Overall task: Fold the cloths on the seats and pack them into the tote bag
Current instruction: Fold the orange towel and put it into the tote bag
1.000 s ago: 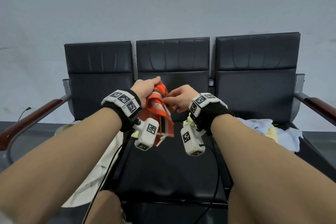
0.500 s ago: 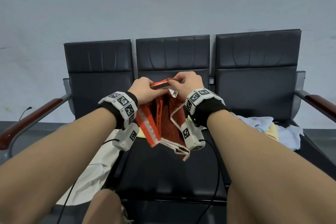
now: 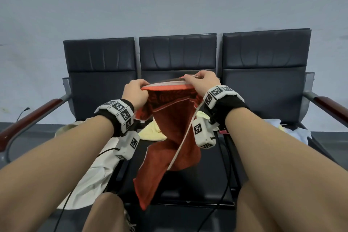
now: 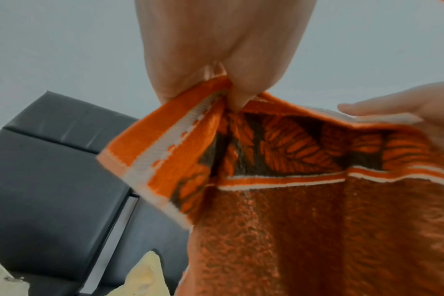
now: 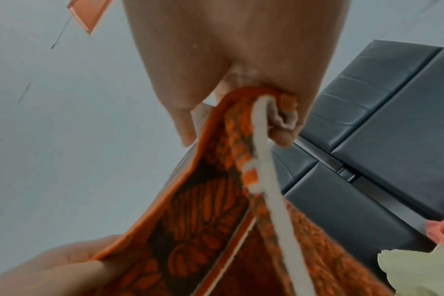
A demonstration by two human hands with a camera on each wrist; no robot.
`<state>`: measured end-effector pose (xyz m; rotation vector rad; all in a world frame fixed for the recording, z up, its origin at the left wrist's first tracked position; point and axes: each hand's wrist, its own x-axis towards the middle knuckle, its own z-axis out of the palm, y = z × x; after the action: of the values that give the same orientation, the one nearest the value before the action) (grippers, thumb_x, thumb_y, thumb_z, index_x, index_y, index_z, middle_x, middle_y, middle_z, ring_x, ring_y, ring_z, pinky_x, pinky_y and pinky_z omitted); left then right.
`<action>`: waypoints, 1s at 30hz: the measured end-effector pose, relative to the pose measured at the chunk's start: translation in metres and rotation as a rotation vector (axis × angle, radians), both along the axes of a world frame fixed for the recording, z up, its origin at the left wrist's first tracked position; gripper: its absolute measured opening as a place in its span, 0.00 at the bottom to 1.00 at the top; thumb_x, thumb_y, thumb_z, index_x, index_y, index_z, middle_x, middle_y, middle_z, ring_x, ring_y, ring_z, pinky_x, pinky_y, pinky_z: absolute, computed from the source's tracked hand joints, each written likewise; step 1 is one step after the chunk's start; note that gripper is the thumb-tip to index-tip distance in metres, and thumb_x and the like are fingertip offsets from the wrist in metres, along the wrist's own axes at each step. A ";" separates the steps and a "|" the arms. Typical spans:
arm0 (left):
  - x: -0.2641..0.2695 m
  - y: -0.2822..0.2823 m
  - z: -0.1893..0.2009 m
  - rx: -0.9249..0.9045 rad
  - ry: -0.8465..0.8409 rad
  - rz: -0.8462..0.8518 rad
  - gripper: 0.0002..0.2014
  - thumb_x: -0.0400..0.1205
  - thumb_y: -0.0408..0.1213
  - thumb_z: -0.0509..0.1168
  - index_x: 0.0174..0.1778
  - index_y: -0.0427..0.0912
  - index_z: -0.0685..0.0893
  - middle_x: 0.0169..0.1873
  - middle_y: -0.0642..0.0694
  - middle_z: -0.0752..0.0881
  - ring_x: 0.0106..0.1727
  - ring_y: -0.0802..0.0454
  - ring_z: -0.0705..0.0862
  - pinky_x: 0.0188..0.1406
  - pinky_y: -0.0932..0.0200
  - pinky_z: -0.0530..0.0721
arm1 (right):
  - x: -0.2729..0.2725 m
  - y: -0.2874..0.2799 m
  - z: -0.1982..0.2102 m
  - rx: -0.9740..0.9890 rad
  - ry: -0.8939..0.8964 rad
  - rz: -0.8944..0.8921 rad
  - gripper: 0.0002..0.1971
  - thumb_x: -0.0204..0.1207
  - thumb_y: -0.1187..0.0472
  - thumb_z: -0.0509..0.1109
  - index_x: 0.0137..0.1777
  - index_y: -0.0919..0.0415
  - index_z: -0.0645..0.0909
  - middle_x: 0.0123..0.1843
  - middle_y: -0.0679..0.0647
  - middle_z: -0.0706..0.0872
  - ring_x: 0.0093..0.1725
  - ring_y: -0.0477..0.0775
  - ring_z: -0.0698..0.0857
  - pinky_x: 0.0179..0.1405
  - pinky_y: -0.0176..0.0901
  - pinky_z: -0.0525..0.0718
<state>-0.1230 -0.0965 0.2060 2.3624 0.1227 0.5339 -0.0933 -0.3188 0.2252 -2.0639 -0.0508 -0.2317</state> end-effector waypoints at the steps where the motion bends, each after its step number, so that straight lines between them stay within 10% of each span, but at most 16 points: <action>1: 0.001 0.000 0.000 -0.032 -0.025 0.008 0.19 0.79 0.24 0.58 0.60 0.41 0.89 0.56 0.40 0.89 0.62 0.43 0.83 0.56 0.61 0.75 | 0.000 -0.001 -0.002 -0.026 0.012 0.027 0.13 0.69 0.45 0.76 0.44 0.52 0.82 0.47 0.50 0.88 0.48 0.51 0.86 0.46 0.40 0.78; 8: 0.014 0.004 0.004 -0.222 -0.162 0.040 0.18 0.80 0.28 0.58 0.59 0.45 0.87 0.54 0.45 0.89 0.56 0.48 0.85 0.58 0.58 0.81 | -0.002 -0.002 -0.002 -0.244 -0.037 0.163 0.22 0.65 0.56 0.80 0.59 0.50 0.80 0.47 0.46 0.85 0.48 0.49 0.85 0.44 0.37 0.77; 11: 0.016 0.006 0.006 -0.246 -0.191 0.008 0.12 0.80 0.33 0.64 0.55 0.49 0.88 0.50 0.47 0.90 0.56 0.50 0.87 0.63 0.51 0.84 | -0.001 -0.005 -0.003 -0.171 -0.084 0.027 0.02 0.74 0.56 0.73 0.45 0.51 0.86 0.40 0.53 0.87 0.43 0.54 0.85 0.38 0.37 0.76; 13: 0.011 0.001 0.005 -0.254 -0.173 -0.069 0.08 0.78 0.41 0.74 0.52 0.50 0.89 0.46 0.52 0.91 0.52 0.56 0.88 0.57 0.60 0.84 | 0.001 -0.008 -0.006 -0.052 -0.042 -0.012 0.09 0.75 0.54 0.72 0.35 0.55 0.83 0.32 0.52 0.83 0.38 0.54 0.82 0.32 0.39 0.75; 17: -0.004 -0.019 -0.006 -0.261 0.070 -0.331 0.21 0.70 0.51 0.82 0.55 0.48 0.90 0.44 0.54 0.93 0.45 0.61 0.90 0.48 0.66 0.85 | 0.000 -0.003 -0.004 0.206 0.097 0.035 0.15 0.80 0.53 0.69 0.31 0.53 0.77 0.33 0.50 0.82 0.36 0.52 0.83 0.40 0.38 0.81; 23: -0.012 -0.049 -0.044 -0.374 0.363 -0.507 0.10 0.73 0.36 0.81 0.47 0.41 0.90 0.39 0.50 0.92 0.40 0.57 0.89 0.44 0.60 0.85 | -0.004 0.015 0.005 0.413 0.122 0.145 0.11 0.80 0.56 0.70 0.36 0.55 0.81 0.37 0.52 0.85 0.41 0.54 0.86 0.49 0.50 0.86; 27: -0.007 -0.051 -0.055 -0.408 0.219 -0.265 0.12 0.73 0.36 0.81 0.49 0.36 0.91 0.44 0.41 0.93 0.44 0.50 0.90 0.49 0.56 0.87 | 0.005 0.013 -0.004 0.577 0.030 0.131 0.04 0.74 0.61 0.76 0.39 0.56 0.84 0.34 0.52 0.86 0.33 0.48 0.85 0.36 0.44 0.82; 30: 0.003 -0.046 -0.044 -0.463 0.119 -0.093 0.11 0.68 0.38 0.82 0.43 0.41 0.92 0.41 0.43 0.92 0.46 0.46 0.91 0.52 0.50 0.88 | 0.009 0.007 -0.017 0.472 0.034 0.260 0.20 0.60 0.57 0.86 0.51 0.57 0.85 0.45 0.52 0.90 0.42 0.45 0.90 0.43 0.41 0.86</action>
<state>-0.1201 -0.1430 0.1622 1.9344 0.1691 0.2817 -0.0846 -0.3122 0.2085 -1.5715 -0.2215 -0.0403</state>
